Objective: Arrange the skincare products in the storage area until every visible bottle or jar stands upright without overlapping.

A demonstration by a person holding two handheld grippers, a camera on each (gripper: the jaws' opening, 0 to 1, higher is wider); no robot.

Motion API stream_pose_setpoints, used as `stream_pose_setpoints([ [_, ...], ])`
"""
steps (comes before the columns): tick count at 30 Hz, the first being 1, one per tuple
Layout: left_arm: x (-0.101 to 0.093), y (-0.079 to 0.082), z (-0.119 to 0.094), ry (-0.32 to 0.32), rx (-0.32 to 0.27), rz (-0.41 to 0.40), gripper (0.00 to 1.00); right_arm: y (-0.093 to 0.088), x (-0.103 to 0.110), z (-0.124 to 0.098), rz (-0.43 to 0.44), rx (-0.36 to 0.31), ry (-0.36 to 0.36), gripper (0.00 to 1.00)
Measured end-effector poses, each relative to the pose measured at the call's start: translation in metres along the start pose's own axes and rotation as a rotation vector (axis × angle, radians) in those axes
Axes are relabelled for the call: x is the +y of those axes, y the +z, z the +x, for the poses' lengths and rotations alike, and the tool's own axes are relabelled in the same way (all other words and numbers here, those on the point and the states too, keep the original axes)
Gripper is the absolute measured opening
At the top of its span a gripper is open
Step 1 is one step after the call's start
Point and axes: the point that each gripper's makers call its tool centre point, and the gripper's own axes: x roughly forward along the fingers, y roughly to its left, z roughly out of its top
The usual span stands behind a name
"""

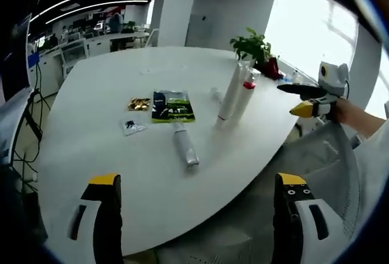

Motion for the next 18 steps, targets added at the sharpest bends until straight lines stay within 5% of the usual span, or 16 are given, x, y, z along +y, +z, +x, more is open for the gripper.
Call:
stream_pose_setpoints([
  [18, 0.002, -0.013, 0.012, 0.005, 0.087, 0.011, 0.99, -0.003, 0.008, 0.002, -0.061, 0.022, 0.027, 0.87],
])
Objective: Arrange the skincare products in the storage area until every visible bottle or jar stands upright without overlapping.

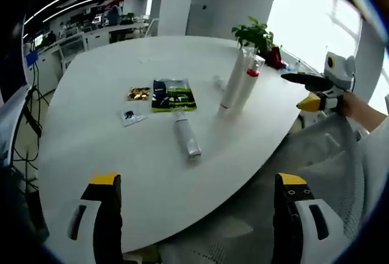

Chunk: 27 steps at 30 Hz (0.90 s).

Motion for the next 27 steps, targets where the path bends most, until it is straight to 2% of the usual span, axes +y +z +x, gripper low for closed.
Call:
stream_pose_setpoints([
  [10, -0.003, 0.001, 0.011, 0.006, 0.036, 0.005, 0.97, -0.001, 0.003, 0.0, -0.003, 0.004, 0.014, 0.88],
  [21, -0.003, -0.002, 0.032, 0.016, 0.117, 0.021, 0.93, 0.001, 0.002, -0.001, -0.018, -0.006, -0.002, 0.87],
  [27, -0.001, -0.001, 0.04, 0.009, 0.138, 0.024, 0.89, 0.0, 0.002, -0.001, -0.022, -0.004, 0.001, 0.87],
])
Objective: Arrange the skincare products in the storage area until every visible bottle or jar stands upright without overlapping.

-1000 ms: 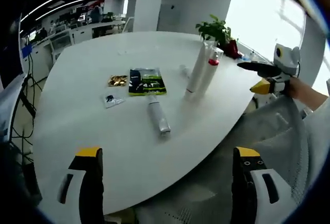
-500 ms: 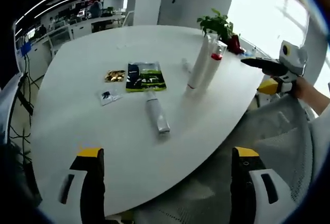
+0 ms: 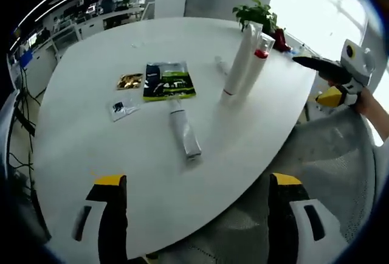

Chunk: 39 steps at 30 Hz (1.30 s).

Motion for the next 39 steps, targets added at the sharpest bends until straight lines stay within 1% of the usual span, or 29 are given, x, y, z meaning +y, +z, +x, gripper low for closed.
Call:
stream_pose_setpoints([
  [4, -0.001, 0.006, 0.006, -0.005, 0.0, -0.005, 0.85, 0.0, -0.001, 0.0, 0.006, 0.001, -0.003, 0.87],
  [9, 0.001, 0.014, 0.018, -0.008, -0.001, -0.006, 0.75, -0.002, -0.002, 0.0, 0.008, 0.008, -0.007, 0.87],
  [18, 0.003, 0.018, 0.033, -0.013, 0.031, 0.002, 0.69, -0.003, -0.004, 0.0, 0.01, 0.013, -0.018, 0.87],
  [26, 0.009, 0.018, 0.046, -0.014, 0.073, -0.012, 0.55, -0.003, -0.006, 0.0, 0.007, 0.02, -0.028, 0.87],
  [30, 0.012, 0.018, 0.052, -0.014, 0.088, -0.016, 0.55, -0.003, -0.007, 0.0, 0.007, 0.02, -0.032, 0.87],
  [33, 0.015, 0.018, 0.059, -0.008, 0.101, -0.023, 0.53, -0.004, -0.007, 0.0, 0.009, 0.023, -0.034, 0.87],
  [35, 0.014, 0.018, 0.056, -0.002, 0.108, -0.028, 0.51, -0.004, -0.007, 0.0, 0.008, 0.024, -0.034, 0.87],
  [36, 0.016, 0.02, 0.06, 0.001, 0.111, -0.03, 0.51, -0.004, -0.007, 0.0, 0.008, 0.024, -0.034, 0.87],
  [39, 0.013, 0.025, 0.061, -0.003, 0.089, -0.037, 0.53, -0.004, -0.007, 0.0, 0.006, 0.026, -0.035, 0.87],
])
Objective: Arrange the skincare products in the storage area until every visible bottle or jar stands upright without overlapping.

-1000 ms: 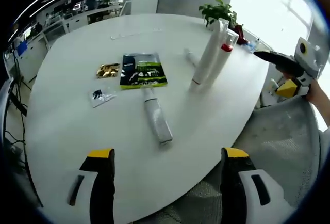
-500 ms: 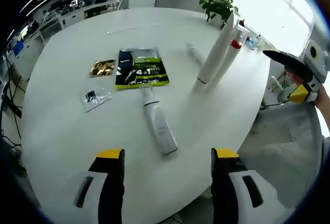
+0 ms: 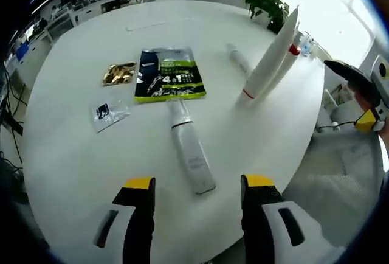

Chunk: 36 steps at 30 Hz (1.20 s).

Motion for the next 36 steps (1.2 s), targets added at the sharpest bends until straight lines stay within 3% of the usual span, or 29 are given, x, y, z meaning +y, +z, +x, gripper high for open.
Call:
stream_pose_setpoints([
  [9, 0.002, 0.001, 0.012, 0.041, 0.023, 0.02, 0.39, -0.001, 0.0, 0.0, -0.003, 0.006, 0.0, 0.87],
  [16, 0.0, -0.002, 0.019, 0.059, 0.079, 0.042, 0.31, -0.002, 0.001, 0.0, -0.008, 0.012, 0.002, 0.87],
  [36, 0.003, 0.0, 0.031, 0.062, 0.134, 0.094, 0.21, -0.004, 0.001, 0.001, -0.017, 0.02, 0.0, 0.86],
])
